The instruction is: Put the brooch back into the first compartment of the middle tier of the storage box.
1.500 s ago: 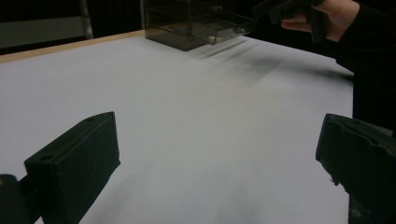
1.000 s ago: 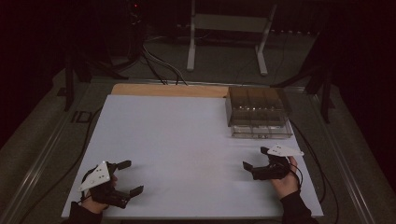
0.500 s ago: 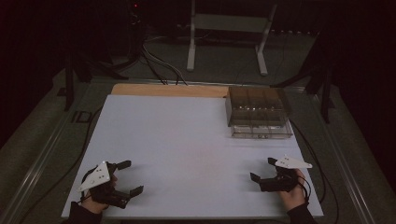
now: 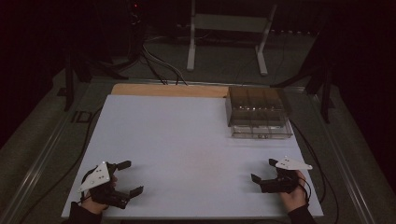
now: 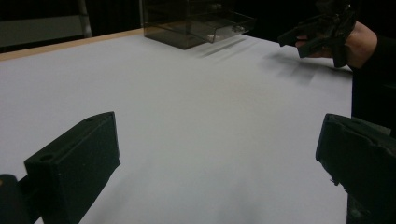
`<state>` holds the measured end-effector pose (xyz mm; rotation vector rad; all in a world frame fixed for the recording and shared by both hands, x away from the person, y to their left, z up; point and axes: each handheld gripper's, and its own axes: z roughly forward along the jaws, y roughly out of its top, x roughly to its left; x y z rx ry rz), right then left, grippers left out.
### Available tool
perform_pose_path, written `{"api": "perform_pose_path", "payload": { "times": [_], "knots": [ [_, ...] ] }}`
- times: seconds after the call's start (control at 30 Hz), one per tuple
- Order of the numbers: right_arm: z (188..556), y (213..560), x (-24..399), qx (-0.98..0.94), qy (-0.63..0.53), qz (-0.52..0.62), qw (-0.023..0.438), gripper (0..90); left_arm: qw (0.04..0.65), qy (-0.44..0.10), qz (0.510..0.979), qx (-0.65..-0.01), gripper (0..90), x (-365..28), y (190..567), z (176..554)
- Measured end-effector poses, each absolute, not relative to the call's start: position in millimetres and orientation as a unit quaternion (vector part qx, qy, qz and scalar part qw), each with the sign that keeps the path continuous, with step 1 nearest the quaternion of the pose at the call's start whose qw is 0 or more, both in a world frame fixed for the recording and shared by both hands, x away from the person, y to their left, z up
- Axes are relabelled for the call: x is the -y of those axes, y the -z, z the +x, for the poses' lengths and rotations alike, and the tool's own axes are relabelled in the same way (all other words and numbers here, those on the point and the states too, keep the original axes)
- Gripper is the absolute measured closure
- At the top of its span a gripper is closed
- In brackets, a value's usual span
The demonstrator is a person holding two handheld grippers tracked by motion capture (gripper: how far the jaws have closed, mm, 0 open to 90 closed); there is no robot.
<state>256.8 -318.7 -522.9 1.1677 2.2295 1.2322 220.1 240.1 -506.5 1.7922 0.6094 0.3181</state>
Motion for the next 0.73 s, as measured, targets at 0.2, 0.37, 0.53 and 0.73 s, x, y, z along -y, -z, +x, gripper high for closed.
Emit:
{"api": "perform_pose_path", "payload": {
  "times": [0.2, 0.37, 0.53, 0.73],
  "knots": [
    [256.6, 523.8, 316.1, -0.787, -0.435, 0.400, 0.176, 0.0, 0.573, -0.136, 0.764, -0.263, 0.3, -239.9, 506.6, 219.9],
    [257.5, 524.7, 316.3, -0.786, -0.437, 0.404, 0.168, 0.0, 0.574, -0.135, 0.764, -0.262, 0.3, -239.5, 506.7, 219.4],
    [258.5, 525.2, 316.7, -0.785, -0.439, 0.407, 0.161, 0.0, 0.570, -0.135, 0.767, -0.261, 0.3, -238.5, 507.3, 219.1],
    [259.3, 524.8, 315.3, -0.786, -0.438, 0.406, 0.158, 0.0, 0.570, -0.136, 0.767, -0.262, 0.3, -238.8, 507.6, 218.4]
  ]
}}
